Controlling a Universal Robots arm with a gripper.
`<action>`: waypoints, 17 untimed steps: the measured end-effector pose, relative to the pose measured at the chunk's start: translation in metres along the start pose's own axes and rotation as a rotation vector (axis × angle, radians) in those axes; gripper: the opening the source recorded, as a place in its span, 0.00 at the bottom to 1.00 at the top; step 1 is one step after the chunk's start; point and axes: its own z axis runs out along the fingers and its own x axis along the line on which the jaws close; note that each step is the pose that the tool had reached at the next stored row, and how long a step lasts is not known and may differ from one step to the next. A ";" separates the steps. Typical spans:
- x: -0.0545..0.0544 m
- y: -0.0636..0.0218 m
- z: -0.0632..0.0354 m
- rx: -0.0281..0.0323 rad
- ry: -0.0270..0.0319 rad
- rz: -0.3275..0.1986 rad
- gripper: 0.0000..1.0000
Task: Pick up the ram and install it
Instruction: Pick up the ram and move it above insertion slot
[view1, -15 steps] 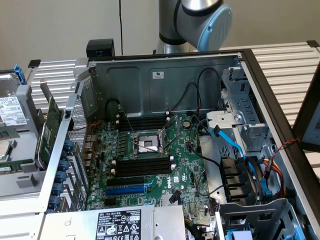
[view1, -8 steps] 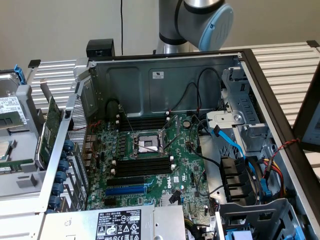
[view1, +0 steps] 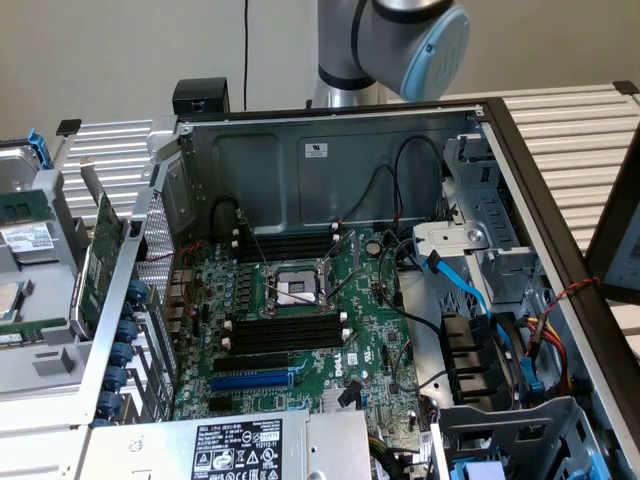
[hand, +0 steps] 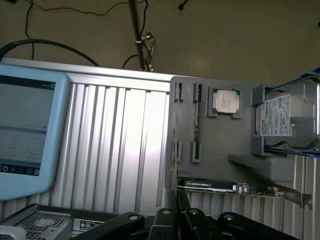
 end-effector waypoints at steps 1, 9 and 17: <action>0.001 -0.0025 -0.0037 -0.0027 -0.0002 0.000 0.13; 0.007 -0.0255 -0.0273 -0.0236 -0.0018 0.000 0.13; 0.013 -0.0603 -0.0361 -0.0328 -0.0025 0.001 0.13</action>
